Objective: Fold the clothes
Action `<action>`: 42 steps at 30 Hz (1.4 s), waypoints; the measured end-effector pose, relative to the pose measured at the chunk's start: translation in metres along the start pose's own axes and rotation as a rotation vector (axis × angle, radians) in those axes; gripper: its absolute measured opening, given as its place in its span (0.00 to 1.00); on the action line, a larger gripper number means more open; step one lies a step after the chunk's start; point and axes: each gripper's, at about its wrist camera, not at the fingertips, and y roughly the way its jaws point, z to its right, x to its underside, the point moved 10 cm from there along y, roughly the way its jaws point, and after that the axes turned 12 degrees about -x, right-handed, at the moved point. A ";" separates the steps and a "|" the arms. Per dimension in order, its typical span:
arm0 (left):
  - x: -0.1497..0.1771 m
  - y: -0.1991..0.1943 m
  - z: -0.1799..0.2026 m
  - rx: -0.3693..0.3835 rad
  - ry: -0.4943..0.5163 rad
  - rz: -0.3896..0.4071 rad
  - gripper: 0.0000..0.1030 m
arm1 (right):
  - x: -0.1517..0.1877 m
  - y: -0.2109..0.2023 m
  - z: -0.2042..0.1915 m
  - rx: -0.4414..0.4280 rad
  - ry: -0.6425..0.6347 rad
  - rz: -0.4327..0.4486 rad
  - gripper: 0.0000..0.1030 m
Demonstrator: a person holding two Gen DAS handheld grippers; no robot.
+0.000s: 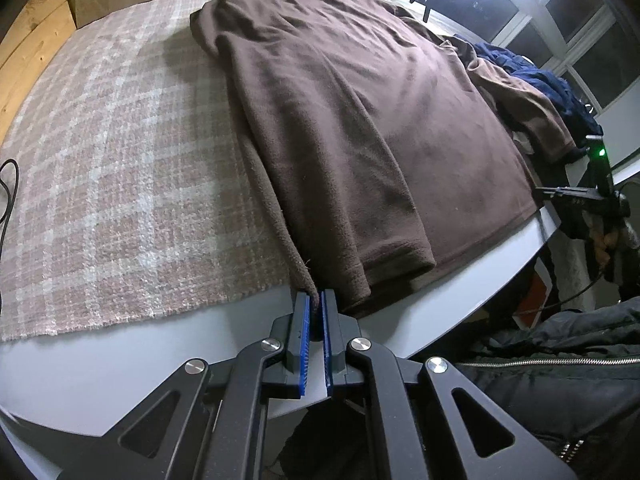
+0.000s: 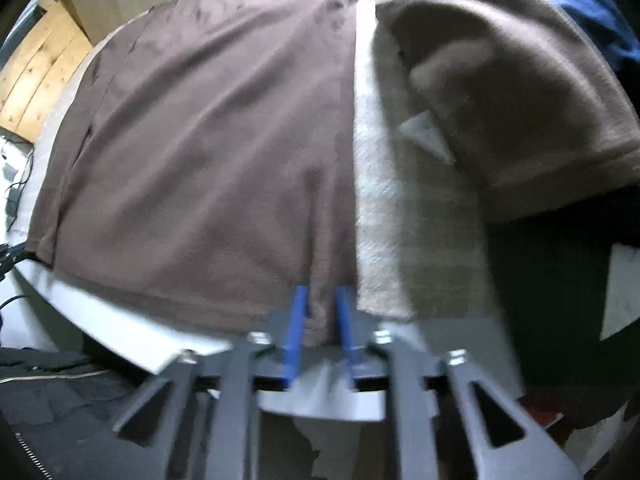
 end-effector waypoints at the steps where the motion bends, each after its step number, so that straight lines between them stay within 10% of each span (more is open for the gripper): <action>1: 0.000 0.000 0.001 0.001 0.004 -0.001 0.05 | 0.000 -0.006 0.001 -0.020 0.016 0.013 0.04; 10: 0.001 0.000 0.007 0.009 0.035 -0.011 0.04 | 0.011 -0.017 0.009 -0.090 0.097 0.045 0.04; 17: 0.000 0.003 0.009 0.011 0.057 -0.026 0.04 | 0.022 -0.017 0.037 0.120 0.063 -0.079 0.10; 27: -0.006 0.010 0.021 0.012 0.037 -0.037 0.04 | -0.161 -0.020 -0.032 0.018 -0.162 0.209 0.14; 32: 0.005 0.004 0.008 0.011 -0.019 -0.026 0.04 | -0.231 0.054 0.005 0.097 -0.148 0.136 0.14; 36: 0.013 -0.009 -0.004 0.034 -0.101 0.003 0.05 | -0.238 0.035 0.042 0.182 -0.057 0.100 0.13; 42: 0.017 -0.013 -0.014 0.057 -0.159 0.016 0.04 | -0.208 -0.020 -0.044 -0.038 -0.121 0.120 0.17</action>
